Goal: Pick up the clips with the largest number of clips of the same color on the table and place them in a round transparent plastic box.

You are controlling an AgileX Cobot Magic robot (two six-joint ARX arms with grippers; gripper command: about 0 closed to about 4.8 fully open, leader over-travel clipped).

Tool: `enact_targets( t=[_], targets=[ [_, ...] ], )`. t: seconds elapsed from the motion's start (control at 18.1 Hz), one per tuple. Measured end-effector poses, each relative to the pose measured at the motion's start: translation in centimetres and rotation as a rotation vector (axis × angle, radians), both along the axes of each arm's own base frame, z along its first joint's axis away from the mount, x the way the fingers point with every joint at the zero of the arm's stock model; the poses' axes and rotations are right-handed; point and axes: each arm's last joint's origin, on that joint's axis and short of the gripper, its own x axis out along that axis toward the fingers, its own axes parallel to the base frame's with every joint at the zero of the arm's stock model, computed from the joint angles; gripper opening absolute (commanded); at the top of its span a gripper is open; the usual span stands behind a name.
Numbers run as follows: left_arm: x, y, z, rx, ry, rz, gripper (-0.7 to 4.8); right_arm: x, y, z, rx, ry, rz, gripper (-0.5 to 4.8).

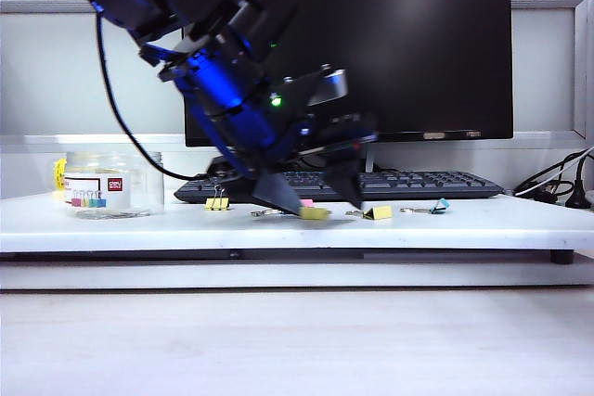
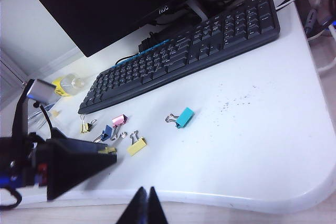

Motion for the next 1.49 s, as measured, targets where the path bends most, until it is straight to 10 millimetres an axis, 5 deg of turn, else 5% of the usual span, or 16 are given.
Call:
enact_targets(
  t=[0.44,0.61,0.88,1.49],
  targets=[
    [-0.7,-0.6,-0.1,0.057,-0.022,0.037,3.66,0.0,0.0,0.0,0.000,0.000,0.000,-0.01],
    [-0.5,-0.7,-0.4,0.042,-0.020,0.076,2.94,0.0,0.0,0.0,0.000,0.000,0.000,-0.01],
    [-0.2,-1.1,-0.9,0.009,-0.013,0.121,2.71,0.0,0.0,0.0,0.000,0.000,0.000,-0.01],
    [-1.5,-2.4,-0.8,-0.045,0.036,0.146,3.13,0.0,0.0,0.0,0.000,0.000,0.000,-0.01]
  ],
)
